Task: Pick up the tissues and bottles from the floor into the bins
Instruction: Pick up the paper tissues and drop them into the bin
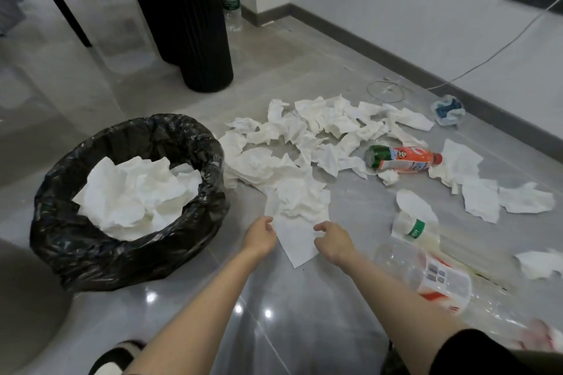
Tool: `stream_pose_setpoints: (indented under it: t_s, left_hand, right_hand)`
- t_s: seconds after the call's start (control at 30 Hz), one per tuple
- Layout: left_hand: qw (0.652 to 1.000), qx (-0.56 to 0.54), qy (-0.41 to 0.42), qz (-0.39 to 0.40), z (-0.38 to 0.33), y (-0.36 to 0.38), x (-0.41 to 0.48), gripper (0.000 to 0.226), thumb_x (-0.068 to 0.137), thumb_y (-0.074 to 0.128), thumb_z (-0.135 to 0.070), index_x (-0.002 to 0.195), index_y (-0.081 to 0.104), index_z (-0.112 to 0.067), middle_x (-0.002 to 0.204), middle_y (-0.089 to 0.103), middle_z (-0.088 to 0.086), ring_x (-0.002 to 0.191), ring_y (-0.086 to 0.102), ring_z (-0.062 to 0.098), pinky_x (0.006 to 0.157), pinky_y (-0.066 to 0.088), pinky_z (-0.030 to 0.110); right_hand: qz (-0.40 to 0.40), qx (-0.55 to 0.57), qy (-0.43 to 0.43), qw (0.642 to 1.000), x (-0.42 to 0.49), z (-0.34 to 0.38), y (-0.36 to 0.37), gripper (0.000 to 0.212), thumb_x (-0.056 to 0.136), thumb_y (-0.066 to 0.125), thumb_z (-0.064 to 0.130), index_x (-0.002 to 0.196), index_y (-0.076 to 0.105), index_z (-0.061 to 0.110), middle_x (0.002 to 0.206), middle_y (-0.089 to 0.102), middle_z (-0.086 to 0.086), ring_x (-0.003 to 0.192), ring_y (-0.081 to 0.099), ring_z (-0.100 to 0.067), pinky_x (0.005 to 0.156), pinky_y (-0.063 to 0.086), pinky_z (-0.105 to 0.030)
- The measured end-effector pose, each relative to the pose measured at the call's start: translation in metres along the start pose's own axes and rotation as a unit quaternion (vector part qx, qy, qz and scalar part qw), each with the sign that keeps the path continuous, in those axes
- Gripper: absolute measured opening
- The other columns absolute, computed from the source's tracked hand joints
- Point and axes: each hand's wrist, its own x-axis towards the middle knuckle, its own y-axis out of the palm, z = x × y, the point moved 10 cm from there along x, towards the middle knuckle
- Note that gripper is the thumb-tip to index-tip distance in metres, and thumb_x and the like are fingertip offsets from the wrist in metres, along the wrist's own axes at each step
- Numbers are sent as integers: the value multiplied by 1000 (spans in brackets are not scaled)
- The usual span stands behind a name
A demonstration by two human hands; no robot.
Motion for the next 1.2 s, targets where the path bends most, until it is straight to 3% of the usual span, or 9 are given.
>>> stream_pose_setpoints:
  t_s: [0.13, 0.33, 0.53, 0.63, 0.73, 0.87, 0.93, 1.03, 1.2]
  left_hand:
    - [999, 32, -3, 15, 10, 21, 5, 42, 92, 47, -5, 134, 46, -5, 132, 53, 13, 122, 50, 25, 101, 38, 28]
    - [997, 65, 0, 29, 9, 30, 13, 50, 90, 46, -4, 139, 42, -9, 141, 47, 8, 130, 45, 24, 108, 35, 29]
    - [996, 83, -3, 18, 17, 27, 15, 42, 89, 58, -13, 131, 51, -12, 121, 60, 8, 114, 55, 21, 98, 41, 26]
    - [997, 81, 0, -5, 19, 18, 18, 34, 87, 62, -14, 121, 60, -12, 111, 63, 7, 106, 58, 21, 91, 43, 25]
    - [997, 70, 18, -29, 12, 6, 18, 19, 88, 57, -13, 105, 67, -10, 104, 67, 6, 101, 61, 22, 86, 46, 27]
    - [990, 112, 35, -76, 6, -16, 15, 20, 91, 45, -8, 90, 66, -6, 100, 65, 10, 100, 59, 27, 81, 46, 30]
    - [983, 151, 37, -93, 5, -26, 12, 22, 91, 40, -6, 94, 62, -2, 107, 59, 16, 104, 55, 32, 88, 44, 34]
    - [970, 226, 35, -84, 11, -34, 8, 27, 93, 37, -9, 109, 57, -2, 120, 46, 15, 112, 49, 31, 98, 40, 35]
    - [951, 300, 46, -64, 23, -38, 8, 24, 91, 40, -9, 101, 61, -2, 115, 52, 13, 105, 54, 28, 87, 45, 35]
  right_hand:
    - [18, -48, -2, 999, 8, -8, 14, 51, 88, 49, 7, 139, 45, 8, 145, 43, -12, 133, 41, -25, 106, 29, -23]
    - [4, -38, -23, 999, 19, -2, 24, 52, 85, 51, 5, 137, 45, 8, 134, 49, -13, 123, 48, -29, 102, 36, -27]
    - [47, -10, -14, 999, 23, -7, 43, 46, 86, 55, 13, 130, 48, 21, 109, 64, -10, 91, 58, -19, 74, 42, -23]
    - [29, 11, -24, 999, 24, -9, 40, 38, 86, 53, 11, 122, 56, 22, 92, 60, -2, 83, 56, -15, 73, 42, -22]
    - [-20, 3, -39, 999, 23, -5, 26, 39, 88, 46, 9, 122, 58, 21, 111, 59, -5, 100, 57, -20, 84, 43, -24]
    - [-51, 0, -88, 995, 20, 11, 14, 55, 89, 45, 7, 142, 39, 21, 145, 36, -9, 133, 37, -28, 109, 32, -33]
    - [-64, -18, -105, 992, 19, 19, 10, 57, 89, 45, 6, 144, 36, 18, 146, 35, -8, 137, 29, -27, 110, 27, -32]
    - [-58, -79, -115, 989, 23, 29, 13, 53, 89, 41, 3, 141, 40, 16, 141, 41, -7, 132, 31, -25, 104, 32, -31]
    - [3, -134, -123, 983, 37, 44, 34, 54, 89, 42, 5, 142, 39, 16, 141, 41, -8, 132, 32, -27, 105, 35, -34]
